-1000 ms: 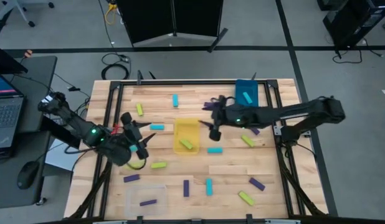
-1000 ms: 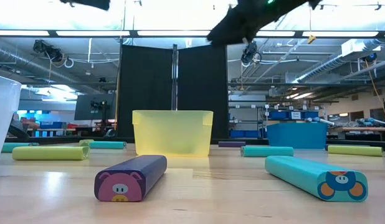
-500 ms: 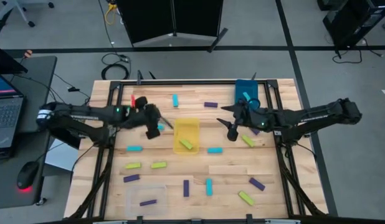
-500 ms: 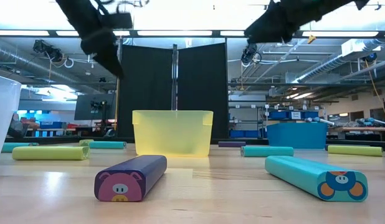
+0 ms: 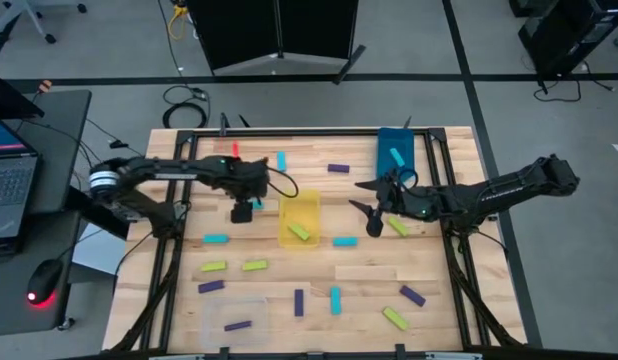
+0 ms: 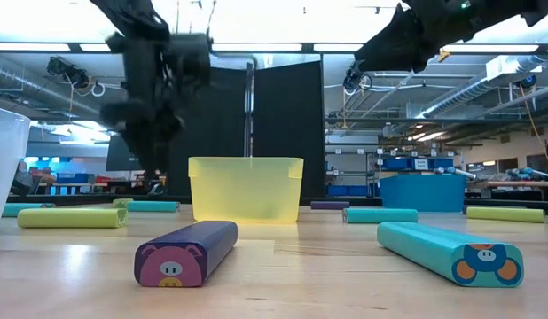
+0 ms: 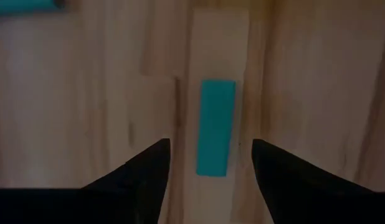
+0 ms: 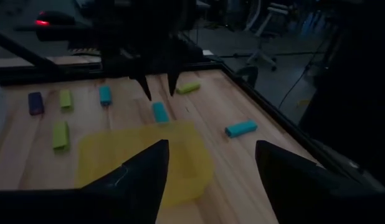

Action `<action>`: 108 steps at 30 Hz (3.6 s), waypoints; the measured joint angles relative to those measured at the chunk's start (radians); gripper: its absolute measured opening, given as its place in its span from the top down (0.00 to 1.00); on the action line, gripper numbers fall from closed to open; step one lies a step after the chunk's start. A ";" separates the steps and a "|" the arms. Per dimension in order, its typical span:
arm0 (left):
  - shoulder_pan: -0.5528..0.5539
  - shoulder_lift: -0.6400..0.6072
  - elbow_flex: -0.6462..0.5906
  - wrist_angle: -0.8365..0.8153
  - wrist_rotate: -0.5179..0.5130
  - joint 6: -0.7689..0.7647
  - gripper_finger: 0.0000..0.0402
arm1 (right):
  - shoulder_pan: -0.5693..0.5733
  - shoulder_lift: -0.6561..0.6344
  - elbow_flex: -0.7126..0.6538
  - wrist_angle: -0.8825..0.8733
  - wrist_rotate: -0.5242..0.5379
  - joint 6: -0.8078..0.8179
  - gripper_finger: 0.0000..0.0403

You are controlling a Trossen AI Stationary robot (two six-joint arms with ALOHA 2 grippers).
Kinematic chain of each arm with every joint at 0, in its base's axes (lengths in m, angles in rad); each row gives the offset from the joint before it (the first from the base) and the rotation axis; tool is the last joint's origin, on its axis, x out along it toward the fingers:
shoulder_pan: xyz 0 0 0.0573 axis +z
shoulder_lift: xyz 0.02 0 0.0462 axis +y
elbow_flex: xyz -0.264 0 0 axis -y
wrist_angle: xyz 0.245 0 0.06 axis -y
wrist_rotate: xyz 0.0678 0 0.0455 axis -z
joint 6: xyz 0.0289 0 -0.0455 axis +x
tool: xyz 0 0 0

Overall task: Sort blocks
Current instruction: Put the light blue block into the blue bin

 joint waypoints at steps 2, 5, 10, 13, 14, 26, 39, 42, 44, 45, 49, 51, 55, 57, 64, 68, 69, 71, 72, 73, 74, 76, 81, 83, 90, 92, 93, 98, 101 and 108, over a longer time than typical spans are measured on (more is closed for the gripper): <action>0.000 0.039 0.000 0.001 0.001 -0.002 0.36 | 0.008 0.000 0.000 0.002 0.000 0.000 0.38; 0.000 0.079 0.000 0.017 0.000 -0.005 0.29 | 0.018 0.000 0.000 0.003 0.000 -0.003 0.38; 0.000 0.125 0.000 0.054 -0.002 -0.007 0.21 | 0.024 0.000 0.000 0.002 0.000 -0.003 0.38; 0.000 0.164 0.000 0.056 -0.004 -0.011 0.19 | 0.024 0.000 0.000 0.002 0.000 -0.008 0.39; 0.000 0.177 0.000 0.056 -0.003 -0.011 0.19 | 0.024 0.000 0.000 0.002 0.000 -0.009 0.39; 0.000 0.229 0.004 0.060 0.013 -0.006 0.49 | 0.024 0.000 0.000 0.002 0.000 -0.011 0.40; 0.001 0.231 0.003 0.072 -0.017 0.011 0.75 | 0.024 0.000 0.000 0.017 0.000 -0.011 0.41; 0.001 0.235 0.025 0.045 -0.019 -0.005 0.75 | 0.024 0.000 0.000 0.017 0.000 -0.016 0.42; 0.002 0.236 0.051 0.014 -0.029 -0.010 0.75 | 0.024 0.000 0.000 0.018 0.000 -0.021 0.42; 0.002 0.231 0.065 0.002 -0.041 -0.010 0.75 | 0.024 0.000 0.000 0.020 0.000 -0.022 0.42; 0.003 0.181 0.118 -0.040 -0.042 -0.011 0.75 | 0.024 0.000 0.000 0.029 0.000 -0.026 0.43; 0.002 0.156 0.144 -0.076 -0.038 -0.012 0.75 | 0.025 0.000 0.000 0.032 -0.001 -0.032 0.43; 0.002 0.087 0.218 -0.053 -0.028 -0.022 0.75 | 0.028 -0.001 0.000 0.050 -0.001 -0.070 0.43; 0.003 0.073 0.266 -0.001 -0.007 -0.043 0.75 | 0.032 -0.010 0.000 0.067 0.000 -0.093 0.43; 0.002 0.125 0.430 0.283 0.001 -0.184 0.75 | 0.067 -0.107 0.001 0.192 0.000 -0.185 0.43; 0.002 0.217 0.522 0.423 0.027 -0.219 0.75 | 0.079 -0.175 0.001 0.261 0.000 -0.231 0.42; 0.002 0.247 0.546 0.457 0.031 -0.225 0.75 | 0.082 -0.191 0.001 0.284 0.000 -0.238 0.42; 0.002 0.321 0.597 0.499 0.034 -0.240 0.75 | 0.092 -0.219 0.002 0.322 -0.001 -0.267 0.41; 0.002 0.362 0.625 0.518 0.036 -0.245 0.75 | 0.098 -0.231 0.002 0.341 -0.001 -0.282 0.40; 0.002 0.403 0.657 0.540 0.037 -0.250 0.75 | 0.102 -0.244 0.002 0.349 -0.002 -0.292 0.39; 0.002 0.442 0.691 0.562 0.037 -0.253 0.75 | 0.106 -0.253 0.002 0.360 -0.002 -0.302 0.38; 0.002 0.512 0.765 0.607 0.037 -0.270 0.75 | 0.111 -0.267 0.002 0.379 -0.003 -0.313 0.36; 0.002 0.694 0.938 0.681 0.088 -0.323 0.75 | 0.127 -0.271 0.002 0.388 -0.004 -0.318 0.34; 0.002 0.755 0.999 0.713 0.113 -0.355 0.75 | 0.130 -0.265 0.002 0.393 -0.004 -0.319 0.34; 0.000 0.944 1.220 0.798 0.168 -0.510 0.75 | 0.139 -0.248 0.002 0.456 -0.007 -0.358 0.36; -0.003 0.998 1.288 0.798 0.168 -0.535 0.75 | 0.143 -0.247 0.002 0.460 -0.010 -0.363 0.36; -0.003 1.021 1.318 0.799 0.167 -0.545 0.75 | 0.144 -0.246 0.002 0.460 -0.012 -0.363 0.36; -0.002 1.134 1.462 0.815 0.168 -0.620 0.75 | 0.156 -0.237 0.002 0.462 -0.013 -0.364 0.36; 0.002 1.148 1.433 0.886 0.172 -0.692 0.75 | 0.157 -0.227 0.002 0.466 -0.013 -0.368 0.36; 0.011 1.154 1.437 0.890 0.124 -0.713 0.75 | 0.157 -0.216 0.002 0.469 -0.014 -0.370 0.37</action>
